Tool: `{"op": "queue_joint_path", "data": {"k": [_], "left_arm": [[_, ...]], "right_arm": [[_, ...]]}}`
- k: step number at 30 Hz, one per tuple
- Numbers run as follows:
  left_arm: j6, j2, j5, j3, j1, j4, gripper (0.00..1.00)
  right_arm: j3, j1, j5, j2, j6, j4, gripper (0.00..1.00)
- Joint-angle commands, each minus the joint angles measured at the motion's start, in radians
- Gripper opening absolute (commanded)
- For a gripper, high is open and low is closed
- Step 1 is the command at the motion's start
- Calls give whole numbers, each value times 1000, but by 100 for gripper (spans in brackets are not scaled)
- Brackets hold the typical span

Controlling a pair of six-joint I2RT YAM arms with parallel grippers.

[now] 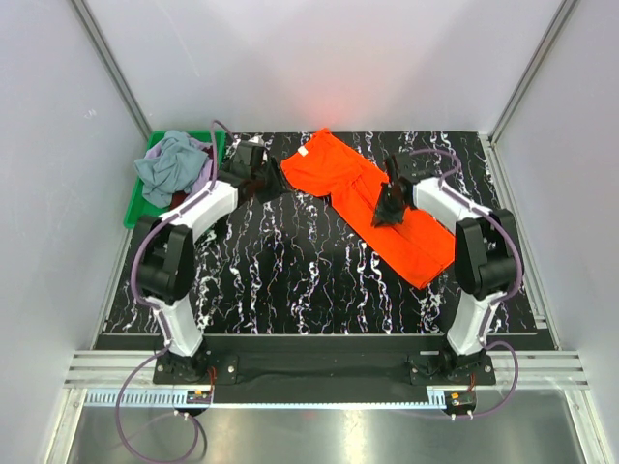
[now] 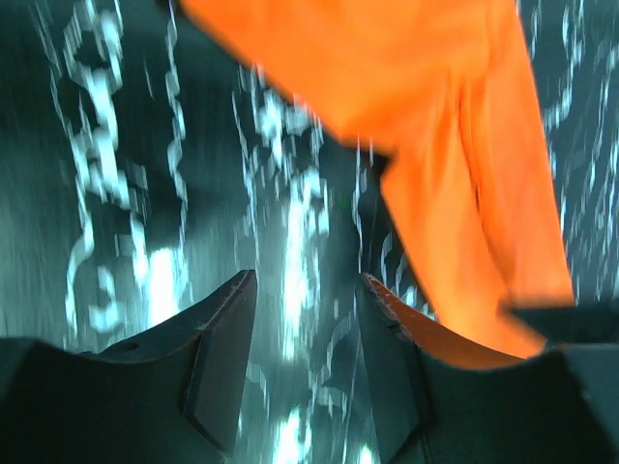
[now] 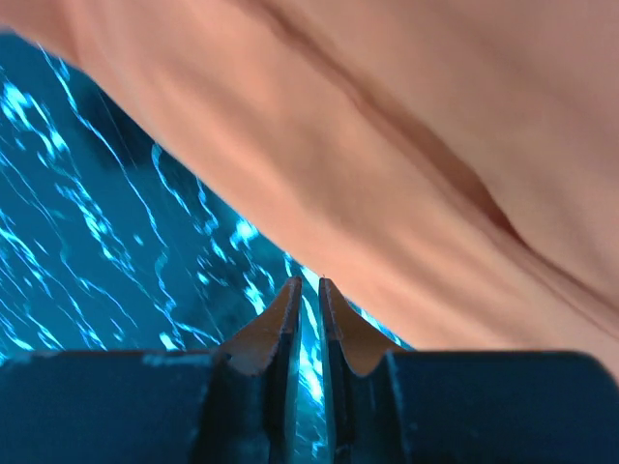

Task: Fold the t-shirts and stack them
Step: Fold the tshirt

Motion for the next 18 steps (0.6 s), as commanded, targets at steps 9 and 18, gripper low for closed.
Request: {"op": "queue_joint_path", "data": {"k": [9, 18], "left_arm": [[-106, 304, -156, 228, 47, 142, 52], [-128, 479, -218, 425, 53, 73, 55]], "right_arm": [[-156, -1, -81, -219, -75, 99, 19], [-223, 0, -61, -309, -93, 107, 20]]}}
